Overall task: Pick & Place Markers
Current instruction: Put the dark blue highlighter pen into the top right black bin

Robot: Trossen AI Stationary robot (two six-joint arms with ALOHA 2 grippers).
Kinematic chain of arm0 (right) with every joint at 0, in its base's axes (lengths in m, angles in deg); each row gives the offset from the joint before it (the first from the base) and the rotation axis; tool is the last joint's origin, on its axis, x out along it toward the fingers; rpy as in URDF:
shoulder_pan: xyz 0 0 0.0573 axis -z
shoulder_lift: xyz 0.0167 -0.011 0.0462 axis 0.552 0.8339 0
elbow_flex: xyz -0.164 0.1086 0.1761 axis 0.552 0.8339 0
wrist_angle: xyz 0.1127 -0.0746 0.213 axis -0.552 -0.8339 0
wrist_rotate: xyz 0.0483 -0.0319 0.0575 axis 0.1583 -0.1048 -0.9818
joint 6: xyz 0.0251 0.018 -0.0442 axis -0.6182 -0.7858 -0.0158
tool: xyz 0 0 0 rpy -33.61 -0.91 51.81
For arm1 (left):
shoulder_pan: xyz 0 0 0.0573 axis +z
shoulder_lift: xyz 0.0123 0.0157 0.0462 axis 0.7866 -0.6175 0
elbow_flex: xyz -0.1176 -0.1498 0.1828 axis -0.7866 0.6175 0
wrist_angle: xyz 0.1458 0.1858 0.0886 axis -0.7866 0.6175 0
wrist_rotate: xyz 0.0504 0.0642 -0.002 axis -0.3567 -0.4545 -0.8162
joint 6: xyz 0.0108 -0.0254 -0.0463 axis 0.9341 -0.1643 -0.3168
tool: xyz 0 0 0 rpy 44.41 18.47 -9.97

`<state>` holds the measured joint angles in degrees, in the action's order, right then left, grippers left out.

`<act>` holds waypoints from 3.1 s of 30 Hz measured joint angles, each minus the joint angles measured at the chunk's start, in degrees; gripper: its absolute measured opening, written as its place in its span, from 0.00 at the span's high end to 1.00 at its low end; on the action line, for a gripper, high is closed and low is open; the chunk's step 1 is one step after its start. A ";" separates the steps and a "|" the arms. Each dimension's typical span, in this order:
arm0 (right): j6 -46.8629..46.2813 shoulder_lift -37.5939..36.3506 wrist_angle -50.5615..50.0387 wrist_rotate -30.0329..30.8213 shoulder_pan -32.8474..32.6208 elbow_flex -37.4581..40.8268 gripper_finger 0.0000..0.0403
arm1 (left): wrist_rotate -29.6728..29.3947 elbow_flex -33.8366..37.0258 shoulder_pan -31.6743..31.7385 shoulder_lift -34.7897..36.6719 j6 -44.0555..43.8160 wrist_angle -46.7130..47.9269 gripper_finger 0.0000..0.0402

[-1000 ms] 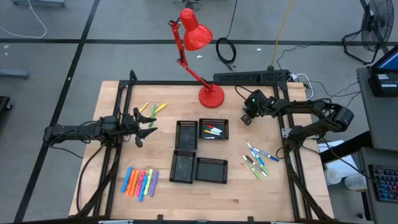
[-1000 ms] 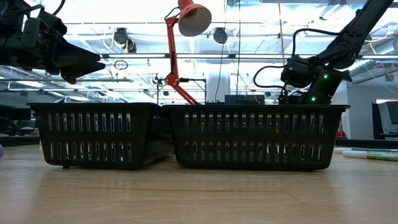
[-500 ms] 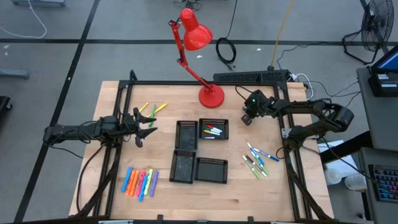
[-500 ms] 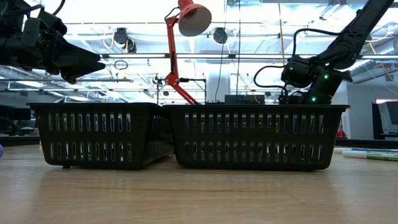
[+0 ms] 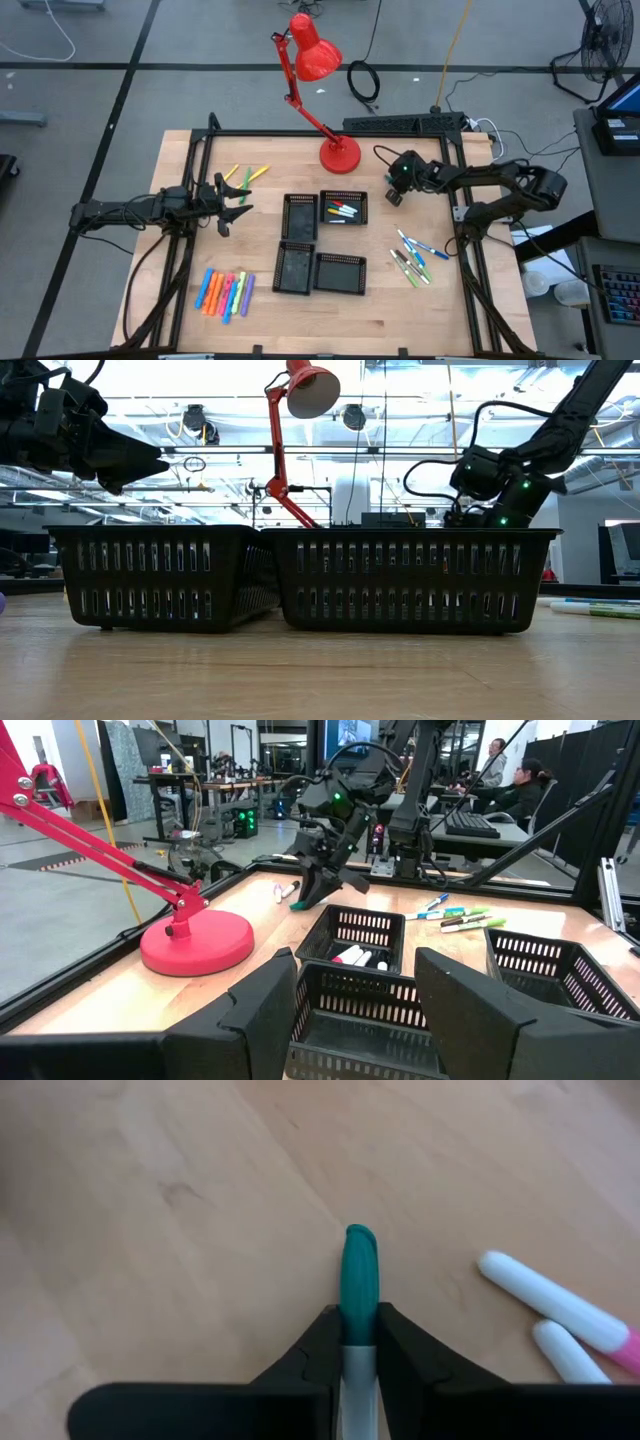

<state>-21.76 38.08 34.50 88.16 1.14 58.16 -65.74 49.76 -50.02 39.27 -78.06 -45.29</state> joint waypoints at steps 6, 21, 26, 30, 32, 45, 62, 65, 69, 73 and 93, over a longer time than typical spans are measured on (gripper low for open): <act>0.17 0.04 1.02 -0.37 -1.49 0.04 0.90 | -0.01 0.00 0.00 0.00 0.00 -0.01 0.48; 0.40 0.06 6.42 -0.59 -6.25 0.10 0.91 | -0.02 0.00 0.00 0.00 0.00 0.00 0.48; 0.66 -0.75 7.10 -0.27 -7.22 -0.58 0.91 | 0.00 0.00 -0.01 0.00 0.00 0.01 0.48; 0.38 -3.22 7.20 -0.21 -8.35 -0.92 0.91 | -0.02 0.00 -0.02 0.00 0.00 0.00 0.48; 0.17 -4.76 7.12 -0.18 -9.14 -0.92 0.92 | 0.00 0.00 -0.02 0.00 0.00 0.01 0.48; -3.45 -10.25 16.96 -0.21 -19.20 -0.96 0.91 | -0.02 0.00 -0.02 0.00 0.00 0.01 0.48; -2.79 -8.88 20.98 -0.11 -29.55 -5.10 0.91 | -0.02 0.00 0.00 0.00 0.00 0.01 0.48; -1.97 -6.86 21.29 -0.10 -30.15 -6.28 0.91 | -0.02 0.00 0.00 0.00 0.00 0.01 0.48; -1.79 -3.31 21.38 -0.04 -30.28 -7.69 0.91 | -0.01 0.00 -0.01 0.00 0.00 -0.01 0.48; -1.33 0.95 22.05 -0.12 -30.28 -9.04 0.91 | -0.02 0.00 0.00 0.00 0.00 -0.01 0.48; 2.78 14.11 23.92 -2.42 -26.69 -11.56 0.90 | 0.00 0.00 0.00 0.00 0.00 0.01 0.48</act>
<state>-18.98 52.18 58.43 85.75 -25.56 46.60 -65.74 49.76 -50.02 39.27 -78.06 -45.28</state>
